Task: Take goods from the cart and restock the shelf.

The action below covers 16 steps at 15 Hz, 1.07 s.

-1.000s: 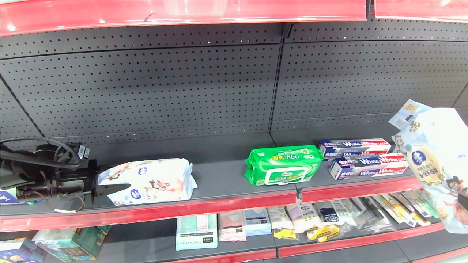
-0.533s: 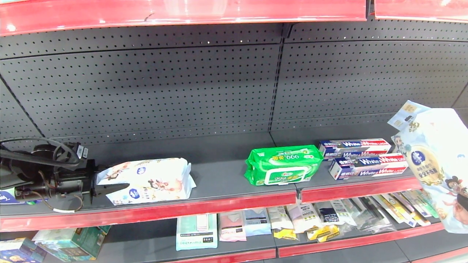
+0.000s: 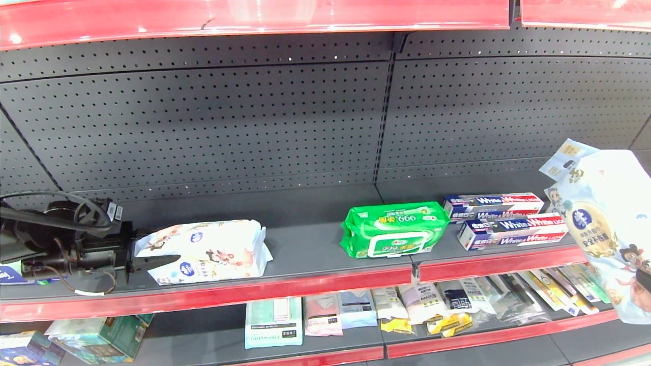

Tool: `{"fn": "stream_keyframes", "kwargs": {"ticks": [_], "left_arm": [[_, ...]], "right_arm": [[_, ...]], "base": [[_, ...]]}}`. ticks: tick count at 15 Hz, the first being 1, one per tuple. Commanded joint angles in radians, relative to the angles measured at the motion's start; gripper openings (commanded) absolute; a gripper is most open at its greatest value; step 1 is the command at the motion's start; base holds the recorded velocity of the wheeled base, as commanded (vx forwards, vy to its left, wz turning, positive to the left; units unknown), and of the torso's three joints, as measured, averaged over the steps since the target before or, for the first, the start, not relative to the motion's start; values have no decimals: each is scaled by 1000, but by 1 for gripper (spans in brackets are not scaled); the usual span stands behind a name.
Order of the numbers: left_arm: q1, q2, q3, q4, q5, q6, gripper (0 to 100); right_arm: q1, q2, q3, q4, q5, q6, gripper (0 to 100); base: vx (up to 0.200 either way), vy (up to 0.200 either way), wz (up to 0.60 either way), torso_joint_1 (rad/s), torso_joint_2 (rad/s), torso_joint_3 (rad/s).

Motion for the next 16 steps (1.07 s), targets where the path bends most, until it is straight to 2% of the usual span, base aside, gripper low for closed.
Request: {"fn": "stream_keyframes", "kwargs": {"ticks": [1,8,10,16], "left_arm": [[1,-5,-1,-2,1,0,0],[7,-1,4,-6,-1,3,0],[8,0,5,-6,-2,15,0],[8,2,25,-3,-11,23,0]], "right_arm": [[0,1,-6,0,0,-1,0],[0,-1,-7,0,-1,-1,0],[0,-2,-7,0,-1,-1,0],[0,-8,-7,0,-1,-1,0]], "base": [[0,0,0,0,0,0],[0,0,0,0,0,0],[0,0,0,0,0,0],[0,0,0,0,0,0]]}}
